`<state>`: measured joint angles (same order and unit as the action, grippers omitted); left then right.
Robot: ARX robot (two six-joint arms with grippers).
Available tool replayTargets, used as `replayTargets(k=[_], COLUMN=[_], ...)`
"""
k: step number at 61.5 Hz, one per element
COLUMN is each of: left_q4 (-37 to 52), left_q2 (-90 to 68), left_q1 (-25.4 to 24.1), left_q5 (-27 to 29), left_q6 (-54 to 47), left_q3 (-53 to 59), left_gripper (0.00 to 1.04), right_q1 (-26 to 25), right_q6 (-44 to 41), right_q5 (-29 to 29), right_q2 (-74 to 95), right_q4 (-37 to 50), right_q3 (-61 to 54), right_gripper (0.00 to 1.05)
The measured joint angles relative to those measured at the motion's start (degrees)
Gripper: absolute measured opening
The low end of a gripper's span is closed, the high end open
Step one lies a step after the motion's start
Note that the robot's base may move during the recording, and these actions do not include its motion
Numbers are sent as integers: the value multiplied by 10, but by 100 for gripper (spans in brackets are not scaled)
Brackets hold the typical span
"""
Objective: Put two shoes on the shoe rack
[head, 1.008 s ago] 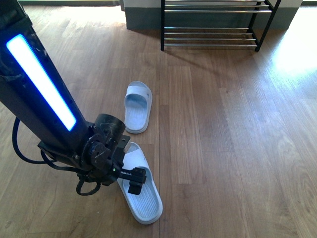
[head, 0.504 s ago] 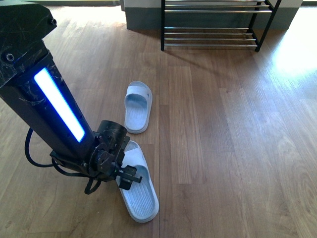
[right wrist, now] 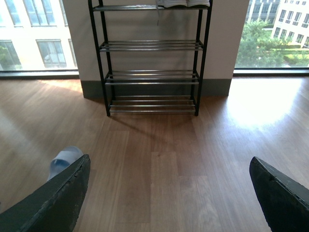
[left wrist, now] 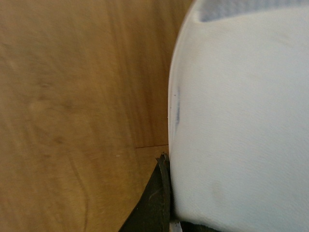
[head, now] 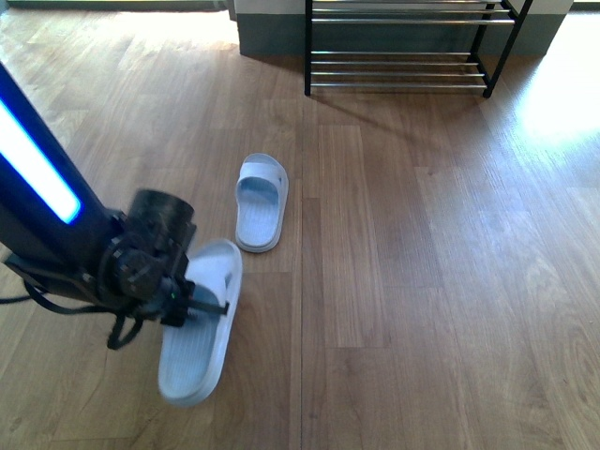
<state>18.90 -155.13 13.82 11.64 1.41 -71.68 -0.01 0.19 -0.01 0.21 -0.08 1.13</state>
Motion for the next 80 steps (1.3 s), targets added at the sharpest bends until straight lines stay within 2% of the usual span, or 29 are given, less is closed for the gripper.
replayTargets(k=[4, 19, 32, 37, 43, 52, 80], left_q4=[16, 118, 222, 223, 146, 134, 133], left_q2=[64, 268, 485, 580, 775, 877, 879], left_q1=[-12, -36, -26, -10, 44, 55, 57], left_q5=[-10, 35, 109, 111, 140, 148, 145], left_q6=[10, -1, -37, -50, -71, -79, -83], left_q3=[39, 207, 390, 448, 552, 576, 577], left_gripper=[2, 2, 2, 2, 2, 2, 2], right_q1=[0, 0, 0, 0, 0, 0, 0], right_q6=[0, 0, 0, 0, 0, 0, 0], right_q5=[0, 0, 0, 0, 0, 0, 1], right_q2=[0, 0, 0, 0, 0, 0, 0], right_q4=[0, 0, 0, 0, 0, 0, 0], right_q3=[0, 0, 0, 0, 0, 0, 0], right_gripper=[96, 96, 96, 96, 96, 96, 96])
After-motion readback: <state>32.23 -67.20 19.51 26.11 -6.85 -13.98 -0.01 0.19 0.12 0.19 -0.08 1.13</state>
